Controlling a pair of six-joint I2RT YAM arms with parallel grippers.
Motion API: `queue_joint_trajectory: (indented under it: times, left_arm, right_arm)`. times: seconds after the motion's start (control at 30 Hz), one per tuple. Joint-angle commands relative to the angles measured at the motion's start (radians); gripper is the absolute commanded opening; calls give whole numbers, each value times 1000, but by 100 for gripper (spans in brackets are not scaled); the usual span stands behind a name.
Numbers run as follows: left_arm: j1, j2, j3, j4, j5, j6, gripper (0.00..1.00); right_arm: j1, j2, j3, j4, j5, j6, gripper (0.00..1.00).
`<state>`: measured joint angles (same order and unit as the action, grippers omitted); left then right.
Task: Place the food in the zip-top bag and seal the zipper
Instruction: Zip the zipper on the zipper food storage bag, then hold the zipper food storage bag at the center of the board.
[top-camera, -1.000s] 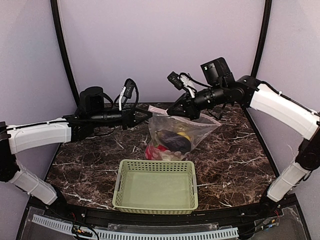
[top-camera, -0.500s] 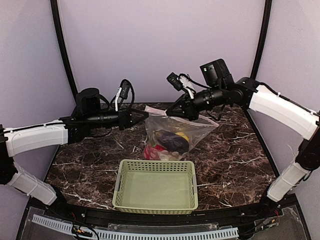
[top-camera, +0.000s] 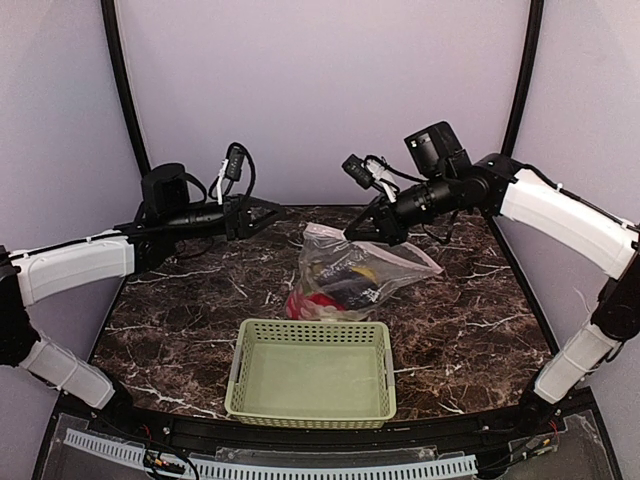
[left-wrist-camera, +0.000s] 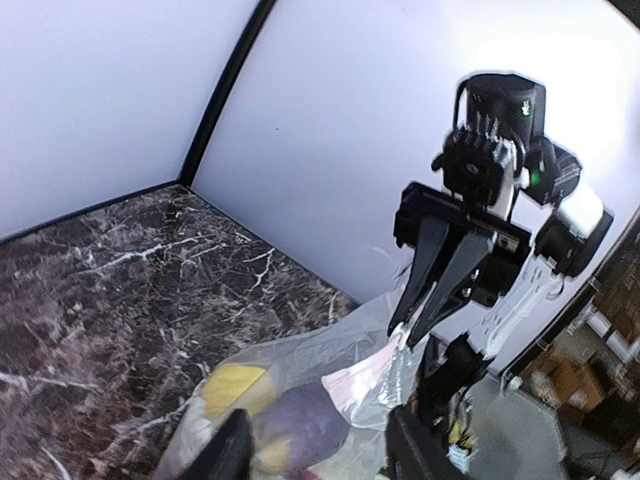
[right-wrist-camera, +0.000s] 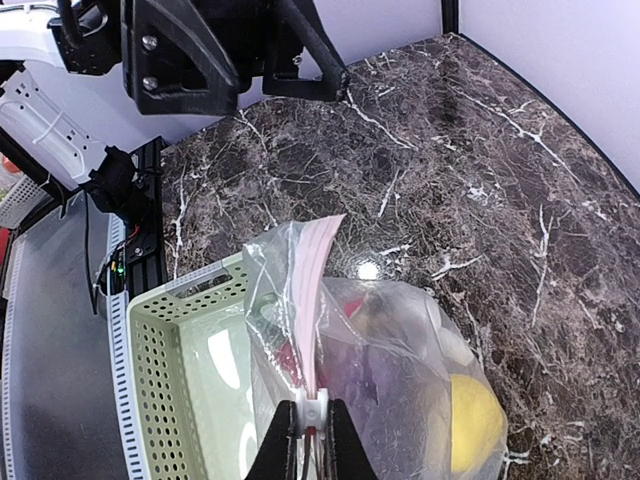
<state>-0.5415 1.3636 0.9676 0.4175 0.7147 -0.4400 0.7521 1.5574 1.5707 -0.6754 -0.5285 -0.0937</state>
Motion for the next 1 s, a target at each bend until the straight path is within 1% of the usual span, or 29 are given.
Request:
queue_joint_trajectory:
  times: [0.0,0.03,0.23,0.37,0.47,0.5,0.57,0.6,0.63,0.67,0.7,0.73,0.77,0.8,0.83,0.87,0.93,0.97]
  left_arm:
    - [-10,35,76,6,113,5,62]
    - [-12,40,91,-11,117,17,70]
    - [-37,130,176,-110,134,45,84]
    - [-56,177,199,-122,127,44,88]
    - [-77,201,215,-131,143,42,88]
    - [-81,213,222,-139,147,43,86]
    - [-88,224,231,-145,158,41,80]
    - [-90,227,232,-137,162,33,74]
    - [-91,229,230,-126,171,26,70]
    - [-92,230,225,-100,175,10,61]
    - [-92,231,222,-87,185,0,55]
    - [-92,232,216,-63,189,-15,41]
    - [-91,232,212,-51,197,-23,34]
    - [-91,231,204,-26,201,-38,21]
    - [-92,227,200,-15,202,-49,15]
    - [-92,217,189,3,199,-51,7]
    - [-90,197,174,16,162,-51,1]
    - [-86,189,168,19,148,-49,1]
  right_arm:
    - [-2,11,20,-15,-39,11,0]
    - [-2,12,22,-14,-43,11,0]
    - [-2,7,30,-13,-54,12,0]
    - [-2,6,28,-13,-52,14,0]
    - [-2,7,30,-14,-50,14,0]
    - [-2,6,30,-14,-51,13,0]
    - [-2,7,32,-13,-50,12,0]
    - [-2,7,33,-13,-50,12,0]
    - [-2,7,33,-14,-50,12,0]
    - [-2,7,35,-13,-50,11,0]
    - [-2,7,35,-13,-50,11,0]
    - [-2,7,34,-13,-49,11,0]
    - [-2,6,34,-13,-46,11,0]
    - [-2,5,32,-12,-42,11,0]
    - [-2,3,29,-10,-36,11,0]
    - [-2,0,26,-11,-30,12,0]
    - [-2,-8,14,-11,-8,12,0]
    - [-2,-13,5,-11,7,14,0]
